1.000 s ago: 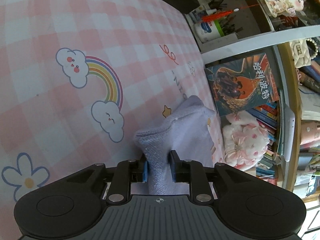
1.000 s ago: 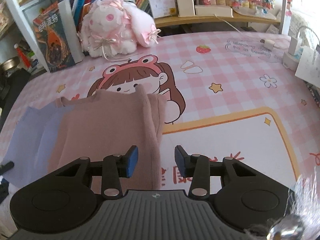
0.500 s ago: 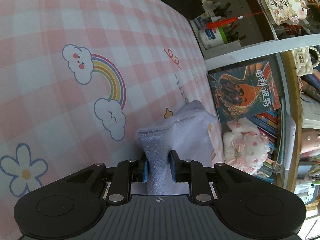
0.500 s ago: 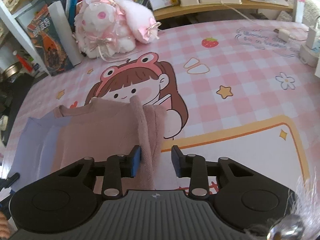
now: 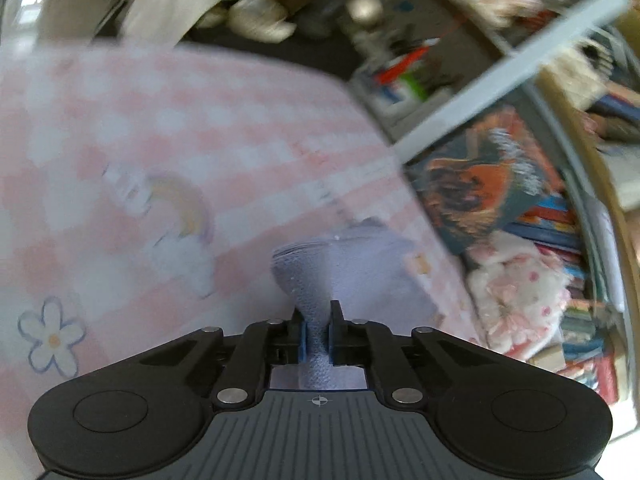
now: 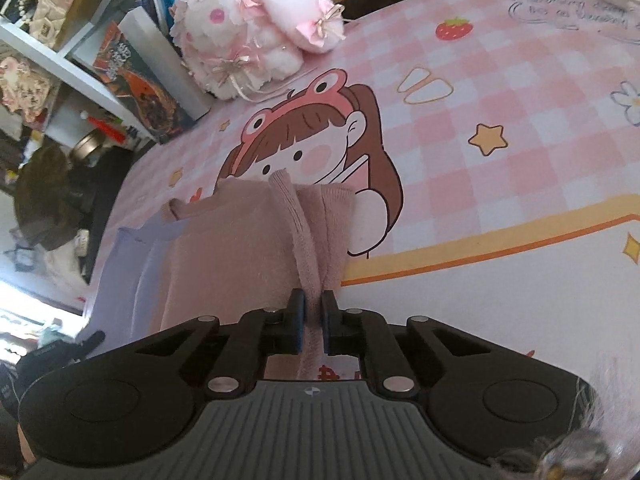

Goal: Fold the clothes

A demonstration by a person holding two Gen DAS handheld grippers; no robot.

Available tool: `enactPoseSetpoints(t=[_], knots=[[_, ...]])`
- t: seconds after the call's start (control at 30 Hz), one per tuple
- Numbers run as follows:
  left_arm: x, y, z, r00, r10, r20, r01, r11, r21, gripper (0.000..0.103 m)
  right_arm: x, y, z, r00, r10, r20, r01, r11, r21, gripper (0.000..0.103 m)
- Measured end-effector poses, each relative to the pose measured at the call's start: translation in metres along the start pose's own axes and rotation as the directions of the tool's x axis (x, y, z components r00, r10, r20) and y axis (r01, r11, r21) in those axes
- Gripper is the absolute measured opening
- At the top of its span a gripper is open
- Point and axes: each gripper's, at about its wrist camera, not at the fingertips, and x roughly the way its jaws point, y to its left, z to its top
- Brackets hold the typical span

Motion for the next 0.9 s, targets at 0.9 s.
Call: enactPoseSetpoints(t=[0.9], knots=[[-0.034,-0.21,-0.26,0.966,0.09,-0.24,0.218,0.209,0.953,0.03,0.007,-0.026,0.011,0.986,0.151,-0.075,-0.156,0.985,-0.079,0.009]])
